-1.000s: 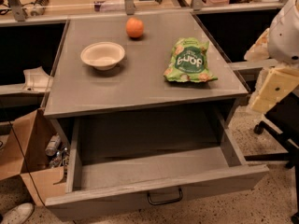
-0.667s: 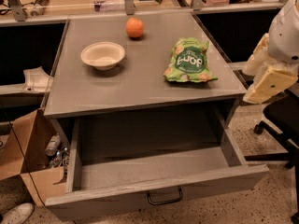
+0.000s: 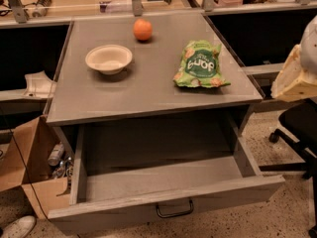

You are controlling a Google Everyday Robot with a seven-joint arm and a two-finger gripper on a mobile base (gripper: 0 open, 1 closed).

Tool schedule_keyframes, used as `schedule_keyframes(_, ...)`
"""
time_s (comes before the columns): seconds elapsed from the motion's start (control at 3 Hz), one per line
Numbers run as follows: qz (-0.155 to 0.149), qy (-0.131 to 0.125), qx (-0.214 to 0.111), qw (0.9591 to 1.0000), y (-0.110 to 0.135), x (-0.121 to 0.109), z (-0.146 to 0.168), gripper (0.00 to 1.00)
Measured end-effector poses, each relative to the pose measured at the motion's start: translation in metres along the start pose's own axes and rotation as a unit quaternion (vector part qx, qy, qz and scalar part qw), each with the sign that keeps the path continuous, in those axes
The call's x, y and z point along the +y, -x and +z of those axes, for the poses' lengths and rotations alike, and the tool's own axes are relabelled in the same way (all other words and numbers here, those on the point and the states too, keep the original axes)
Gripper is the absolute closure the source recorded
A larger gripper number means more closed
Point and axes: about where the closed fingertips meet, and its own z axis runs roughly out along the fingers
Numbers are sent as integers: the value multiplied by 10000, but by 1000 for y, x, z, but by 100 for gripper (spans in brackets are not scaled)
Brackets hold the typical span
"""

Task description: Close top drawer

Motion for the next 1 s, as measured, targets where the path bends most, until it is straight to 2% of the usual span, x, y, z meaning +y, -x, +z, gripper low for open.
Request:
schedule_keyframes(0.33, 128, -58, 207, 9997, -26, 16, 8, 100)
schedule_keyframes(0.67, 191, 81, 473, 9987, -47, 33, 25, 100)
schedule_keyframes(1.0, 186, 77, 470, 9987, -47, 33, 25, 100)
